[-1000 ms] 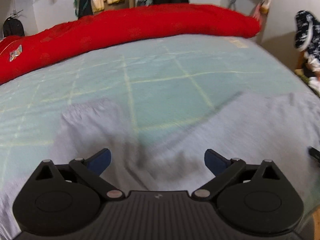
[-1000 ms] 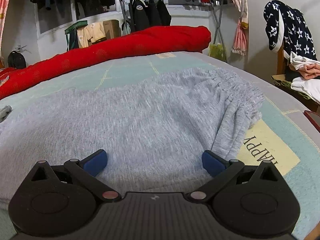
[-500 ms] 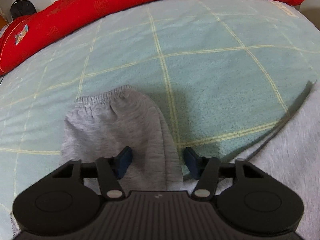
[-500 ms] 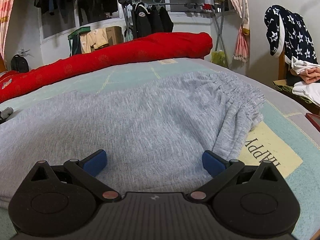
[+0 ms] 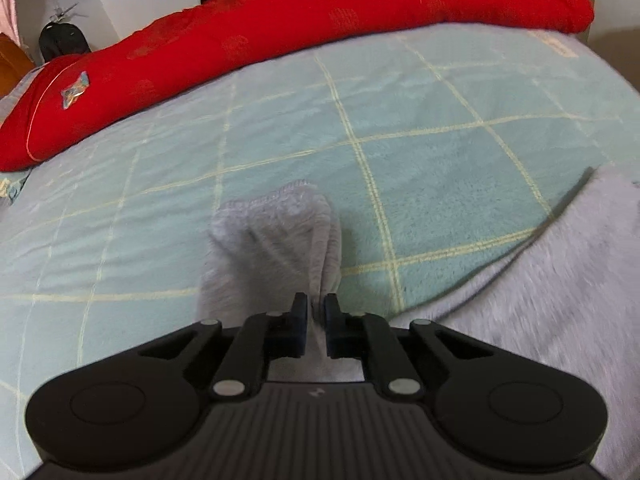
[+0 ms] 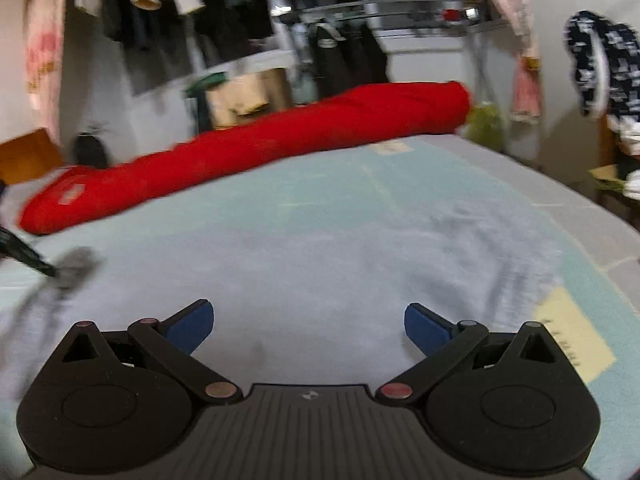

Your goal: Fold clothes

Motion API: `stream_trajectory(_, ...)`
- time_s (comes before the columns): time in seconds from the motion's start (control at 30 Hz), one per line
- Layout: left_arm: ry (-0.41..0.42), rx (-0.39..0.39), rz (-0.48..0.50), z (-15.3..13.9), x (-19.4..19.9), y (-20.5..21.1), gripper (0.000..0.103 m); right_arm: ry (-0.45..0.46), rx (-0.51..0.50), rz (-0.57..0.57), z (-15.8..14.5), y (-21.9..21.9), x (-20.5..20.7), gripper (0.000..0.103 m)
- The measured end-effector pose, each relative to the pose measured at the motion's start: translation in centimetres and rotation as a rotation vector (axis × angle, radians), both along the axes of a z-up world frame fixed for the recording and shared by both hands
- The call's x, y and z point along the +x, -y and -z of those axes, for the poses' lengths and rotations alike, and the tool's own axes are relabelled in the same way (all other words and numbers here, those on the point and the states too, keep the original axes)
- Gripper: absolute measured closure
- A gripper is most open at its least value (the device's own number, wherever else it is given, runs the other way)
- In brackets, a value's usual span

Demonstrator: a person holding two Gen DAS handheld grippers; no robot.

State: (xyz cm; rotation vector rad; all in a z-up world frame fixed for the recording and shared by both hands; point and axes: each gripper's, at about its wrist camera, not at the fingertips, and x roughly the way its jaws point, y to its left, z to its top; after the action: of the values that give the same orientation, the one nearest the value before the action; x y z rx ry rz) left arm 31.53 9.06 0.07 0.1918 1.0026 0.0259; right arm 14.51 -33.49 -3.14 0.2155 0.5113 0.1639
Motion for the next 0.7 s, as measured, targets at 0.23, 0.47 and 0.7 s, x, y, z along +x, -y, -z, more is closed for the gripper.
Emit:
stream_trajectory(0.23,0.012,-0.076,-0.037,-0.7,-4.1,-4.2,0.095,-0.03,-0.004,-0.201,-1.0,-6.8,-1.5,0.0)
stream_trajectory(0.47,-0.043,-0.228,-0.06,1.6,-7.1,-7.8,0.066,-0.127,0.198,-0.403,-0.4,-10.4,-0.3,0.0)
stream_trajectory(0.7,-0.071,-0.395,-0.104,3.8,-9.3,-11.4,0.035,-0.262,0.401,-0.572,1.0,-14.2,4.3,0.0)
